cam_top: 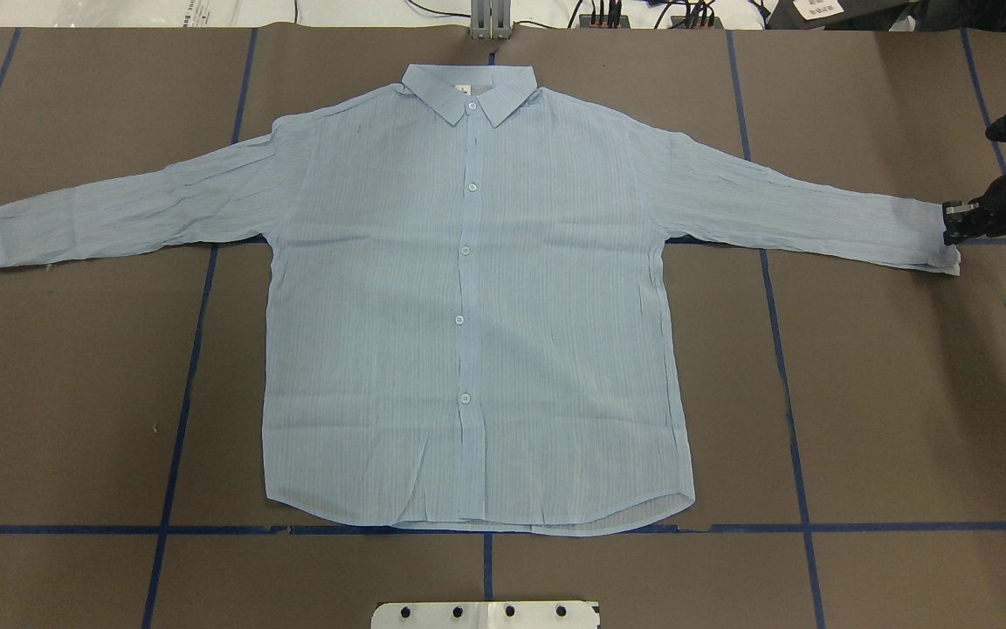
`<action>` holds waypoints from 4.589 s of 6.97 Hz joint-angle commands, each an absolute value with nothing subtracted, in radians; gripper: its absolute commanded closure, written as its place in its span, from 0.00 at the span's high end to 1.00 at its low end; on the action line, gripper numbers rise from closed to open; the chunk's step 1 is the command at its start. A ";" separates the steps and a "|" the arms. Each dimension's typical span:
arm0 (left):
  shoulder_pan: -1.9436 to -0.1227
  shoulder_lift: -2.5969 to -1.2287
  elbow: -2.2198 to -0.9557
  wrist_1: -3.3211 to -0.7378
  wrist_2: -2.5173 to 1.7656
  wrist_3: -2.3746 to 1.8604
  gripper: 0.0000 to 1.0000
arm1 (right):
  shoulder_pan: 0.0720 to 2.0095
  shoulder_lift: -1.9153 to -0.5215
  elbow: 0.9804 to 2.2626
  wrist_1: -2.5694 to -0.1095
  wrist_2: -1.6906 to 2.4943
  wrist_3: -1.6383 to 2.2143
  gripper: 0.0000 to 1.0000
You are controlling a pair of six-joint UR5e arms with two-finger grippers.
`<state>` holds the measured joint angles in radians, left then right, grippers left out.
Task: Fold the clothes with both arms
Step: 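Lower the right gripper onto the sleeve cuff nearest it and grasp, then carry the grasped sleeve with the right gripper across the shirt front, then release the sleeve on the shirt and raise the right gripper away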
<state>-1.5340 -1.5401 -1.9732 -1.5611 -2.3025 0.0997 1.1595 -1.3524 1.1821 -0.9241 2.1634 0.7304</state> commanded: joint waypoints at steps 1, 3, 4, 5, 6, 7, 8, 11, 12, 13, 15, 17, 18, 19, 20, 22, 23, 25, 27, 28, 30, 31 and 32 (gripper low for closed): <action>-1.534 -1.540 -1.973 -1.562 -2.303 0.100 1.00 | 1.161 -1.301 1.206 -0.937 2.166 0.816 0.00; -1.534 -1.540 -1.973 -1.562 -2.303 0.100 1.00 | 1.160 -1.257 1.250 -0.942 2.168 0.915 0.00; -1.534 -1.539 -1.973 -1.562 -2.303 0.100 1.00 | 1.151 -1.231 1.296 -0.971 2.168 0.989 0.00; -1.534 -1.539 -1.971 -1.562 -2.303 0.100 1.00 | 1.108 -1.194 1.346 -1.017 2.160 1.077 0.00; -1.534 -1.539 -1.970 -1.562 -2.303 0.100 1.00 | 1.054 -1.151 1.368 -1.025 2.113 1.176 0.00; -1.534 -1.539 -1.967 -1.562 -2.301 0.100 1.00 | 0.987 -1.103 1.373 -1.026 2.044 1.277 0.00; -1.534 -1.539 -1.964 -1.562 -2.301 0.100 1.00 | 0.932 -1.053 1.373 -1.019 1.995 1.310 0.00; -1.534 -1.537 -1.959 -1.560 -2.301 0.100 1.00 | 0.807 -0.832 1.358 -1.012 1.837 1.302 0.00; -1.534 -1.539 -1.954 -1.562 -2.301 0.100 1.00 | 0.775 -0.757 1.327 -1.012 1.832 1.298 0.00; -1.534 -1.539 -1.954 -1.560 -2.301 0.100 1.00 | 0.718 -0.702 1.303 -1.009 1.762 1.293 0.00; -1.534 -1.539 -1.953 -1.560 -2.301 0.100 1.00 | 0.585 -0.641 1.253 -0.985 1.601 1.292 0.00; -1.534 -1.537 -1.953 -1.559 -2.301 0.100 1.00 | 0.487 -0.586 1.176 -0.986 1.476 1.290 0.00; -1.534 -1.536 -1.951 -1.559 -2.301 0.100 1.00 | 0.470 -0.556 1.146 -0.986 1.468 1.289 0.00; -1.534 -1.536 -1.948 -1.559 -2.302 0.100 1.00 | 0.457 -0.549 1.144 -0.986 1.468 1.290 0.00; -1.534 -1.536 -1.945 -1.559 -2.303 0.100 1.00 | 0.454 -0.540 1.143 -0.988 1.468 1.292 0.09; -1.534 -1.536 -1.945 -1.559 -2.303 0.100 1.00 | 0.451 -0.490 1.085 -0.991 1.468 1.293 0.20; -1.534 -1.536 -1.942 -1.554 -2.303 0.100 1.00 | 0.448 -0.473 1.053 -1.015 1.467 1.290 0.90; -1.532 -1.539 -1.934 -1.558 -2.303 0.100 1.00 | 0.456 -0.402 1.052 -1.199 1.489 1.296 1.00; -1.526 -1.615 -1.863 -1.560 -2.304 0.077 1.00 | 0.559 -0.405 1.097 -1.373 1.714 1.267 1.00; -1.525 -1.630 -1.835 -1.571 -2.356 0.075 1.00 | 0.627 -0.426 1.161 -1.482 1.811 1.161 1.00; -1.523 -1.626 -1.844 -1.685 -2.384 0.072 1.00 | 0.801 -0.574 1.391 -1.682 1.990 0.905 1.00; -1.516 -1.626 -1.832 -1.707 -2.384 0.072 1.00 | 0.886 -0.729 1.558 -1.762 2.040 0.720 1.00; -1.497 -1.620 -1.832 -1.710 -2.385 0.072 1.00 | 0.993 -0.846 1.662 -1.820 2.090 0.531 1.00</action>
<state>-1.5137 -1.6246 -1.8347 -1.6919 -2.3825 0.0726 0.8717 -0.6951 1.5117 -1.7356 2.0235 0.7538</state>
